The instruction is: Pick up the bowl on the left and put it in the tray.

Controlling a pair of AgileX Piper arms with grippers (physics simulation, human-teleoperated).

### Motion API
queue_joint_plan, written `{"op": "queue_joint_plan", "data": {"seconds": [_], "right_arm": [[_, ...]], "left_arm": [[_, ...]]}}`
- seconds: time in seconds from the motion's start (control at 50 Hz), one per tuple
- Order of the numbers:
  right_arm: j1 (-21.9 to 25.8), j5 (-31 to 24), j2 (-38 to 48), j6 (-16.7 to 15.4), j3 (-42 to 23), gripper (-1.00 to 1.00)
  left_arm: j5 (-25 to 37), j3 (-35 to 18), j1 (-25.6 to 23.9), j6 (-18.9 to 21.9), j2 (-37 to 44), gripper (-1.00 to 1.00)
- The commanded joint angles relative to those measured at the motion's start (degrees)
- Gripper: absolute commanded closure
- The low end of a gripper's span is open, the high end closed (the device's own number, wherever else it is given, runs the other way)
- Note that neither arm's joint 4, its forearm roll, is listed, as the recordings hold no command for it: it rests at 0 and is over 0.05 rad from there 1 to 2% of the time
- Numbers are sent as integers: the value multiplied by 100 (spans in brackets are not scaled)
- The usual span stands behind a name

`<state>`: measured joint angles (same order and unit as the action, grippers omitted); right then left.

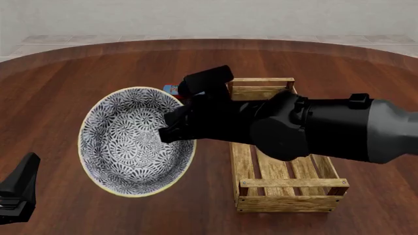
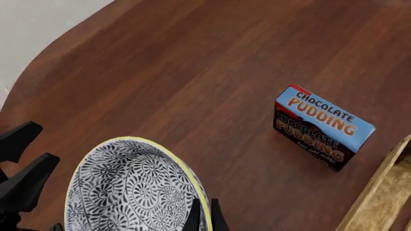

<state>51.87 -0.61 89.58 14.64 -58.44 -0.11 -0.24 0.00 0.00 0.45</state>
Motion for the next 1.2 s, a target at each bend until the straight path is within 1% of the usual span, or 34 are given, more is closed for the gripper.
{"op": "queue_joint_plan", "data": {"seconds": [0.02,0.42,0.44,0.5,0.64,0.66,0.74,0.76,0.78,0.8,1.0,1.2], "right_arm": [[-13,71,-296,113,197,100],[-18,164,-818,288,489,100],[6,205,-815,344,506,100],[-41,191,-822,343,497,100],[7,157,-994,455,528,100],[36,156,-1019,515,539,100],[-18,76,-1122,479,523,100],[-56,57,-1136,423,508,100],[-19,67,-1142,470,521,100],[-81,55,-1161,446,514,100],[-133,-36,-1339,523,506,100],[-241,-77,-1502,722,538,100]], "left_arm": [[0,0,1,0,-1,-100],[0,0,0,0,1,-100],[0,0,0,-1,0,-100],[0,0,-1,1,0,-100],[0,0,0,0,-1,-100],[0,0,1,-4,1,-100],[0,0,0,0,-1,-100],[0,0,1,0,0,-100],[0,0,1,1,0,-100],[0,0,0,0,0,-100],[0,0,0,0,-1,-100],[0,0,1,-1,0,-100]]}}
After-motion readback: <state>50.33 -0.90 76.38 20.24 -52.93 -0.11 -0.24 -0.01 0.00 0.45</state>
